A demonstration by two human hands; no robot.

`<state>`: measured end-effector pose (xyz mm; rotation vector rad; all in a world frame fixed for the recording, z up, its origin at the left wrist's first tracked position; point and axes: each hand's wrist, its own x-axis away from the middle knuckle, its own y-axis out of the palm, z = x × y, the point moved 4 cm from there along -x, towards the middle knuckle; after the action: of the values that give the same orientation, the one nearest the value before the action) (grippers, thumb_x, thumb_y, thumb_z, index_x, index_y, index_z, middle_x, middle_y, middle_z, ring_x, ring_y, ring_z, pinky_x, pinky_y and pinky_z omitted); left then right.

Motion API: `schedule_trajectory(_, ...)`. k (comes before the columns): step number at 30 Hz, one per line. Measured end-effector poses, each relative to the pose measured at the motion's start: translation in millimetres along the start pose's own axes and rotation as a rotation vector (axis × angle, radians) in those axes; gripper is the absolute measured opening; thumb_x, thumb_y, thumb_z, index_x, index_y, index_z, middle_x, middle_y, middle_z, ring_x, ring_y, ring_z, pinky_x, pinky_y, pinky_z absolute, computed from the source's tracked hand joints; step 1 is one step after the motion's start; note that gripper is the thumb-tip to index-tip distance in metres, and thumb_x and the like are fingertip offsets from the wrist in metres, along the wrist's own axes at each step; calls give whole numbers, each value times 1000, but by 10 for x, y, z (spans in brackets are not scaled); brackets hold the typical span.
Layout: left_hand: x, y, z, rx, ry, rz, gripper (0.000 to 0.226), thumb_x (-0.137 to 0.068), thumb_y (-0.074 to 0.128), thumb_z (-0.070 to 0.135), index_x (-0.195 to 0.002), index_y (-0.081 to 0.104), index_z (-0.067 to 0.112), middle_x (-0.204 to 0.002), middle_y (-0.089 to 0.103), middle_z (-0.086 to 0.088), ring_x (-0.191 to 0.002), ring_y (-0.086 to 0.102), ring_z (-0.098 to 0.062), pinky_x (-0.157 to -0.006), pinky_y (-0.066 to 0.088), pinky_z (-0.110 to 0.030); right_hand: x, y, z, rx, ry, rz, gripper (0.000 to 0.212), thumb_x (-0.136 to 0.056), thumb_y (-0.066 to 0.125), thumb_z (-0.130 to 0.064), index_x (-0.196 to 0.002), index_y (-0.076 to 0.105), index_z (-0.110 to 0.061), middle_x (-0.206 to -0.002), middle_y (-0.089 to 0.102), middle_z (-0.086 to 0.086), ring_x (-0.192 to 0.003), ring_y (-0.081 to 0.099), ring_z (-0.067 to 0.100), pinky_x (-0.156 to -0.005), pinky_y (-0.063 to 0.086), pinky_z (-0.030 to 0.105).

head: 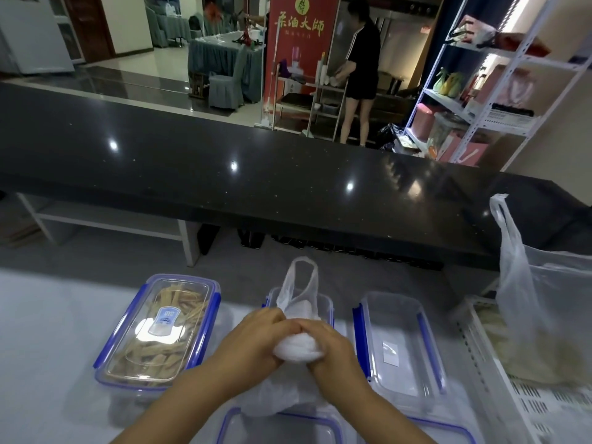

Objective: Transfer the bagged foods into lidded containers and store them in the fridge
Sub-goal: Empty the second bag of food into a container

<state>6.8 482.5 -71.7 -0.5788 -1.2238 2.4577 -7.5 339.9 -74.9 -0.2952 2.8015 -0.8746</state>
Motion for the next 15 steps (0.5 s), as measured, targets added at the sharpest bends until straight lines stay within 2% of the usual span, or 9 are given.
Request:
schedule_trajectory(2, 26, -55, -46, -18, -29, 25, 55, -68, 66, 38, -120, 48, 39, -112, 52, 15, -105, 46, -6, -87, 33, -15, -14, -172, 0, 1, -38, 71, 67, -74, 55, -1, -101, 58, -62, -111, 59, -28, -101, 57, -3, -81, 45, 13)
schedule_trajectory(5, 57, -165, -103, 40, -156, 80, 74, -67, 69, 49, -133, 38, 33, -123, 36, 21, -116, 35, -2, -100, 33, -26, -60, -491, 33, -14, -103, 191, 64, -70, 51, 4, -98, 66, -51, -105, 61, -20, -93, 60, 3, -78, 48, 17)
schedule_trajectory(7, 83, -170, -135, 57, -227, 72, 78, -71, 71, 46, -137, 32, 33, -127, 33, 21, -117, 32, 0, -101, 30, -23, -58, -713, 96, -50, -113, 260, 64, -68, 52, 14, -92, 71, -42, -96, 64, -14, -88, 62, 4, -76, 48, 15)
schedule_trajectory(10, 140, -51, -198, 40, -304, 50, 72, -81, 65, 41, -141, 29, 29, -138, 35, 16, -128, 32, -5, -105, 28, -23, 6, -991, 266, -11, -25, 343, 68, -67, 55, 25, -84, 74, -39, -91, 64, -15, -85, 62, 5, -73, 46, 12)
schedule_trajectory(12, 170, 41, -232, -3, -346, 47, 66, -86, 59, 36, -143, 26, 28, -144, 34, 10, -131, 31, -8, -107, 26, -23, 48, -1064, 353, 201, 59, 363, 56, -72, 57, 14, -82, 73, -38, -86, 63, -14, -85, 61, 12, -69, 45, 20)
schedule_trajectory(13, 182, 84, -240, -10, -365, 41, 63, -89, 56, 33, -143, 25, 27, -146, 32, 9, -132, 30, -8, -107, 25, -23, 56, -1051, 367, 357, 87, 320, 42, -75, 57, 4, -84, 73, -34, -85, 64, -11, -86, 61, 19, -69, 45, 25)
schedule_trajectory(15, 202, 160, -224, -10, -386, 12, 58, -94, 48, 26, -145, 22, 24, -150, 25, 7, -136, 24, -9, -109, 21, -22, 61, -917, 403, 635, 165, 129, 29, -76, 54, -14, -91, 74, -28, -94, 65, -2, -92, 60, 25, -72, 45, 31)
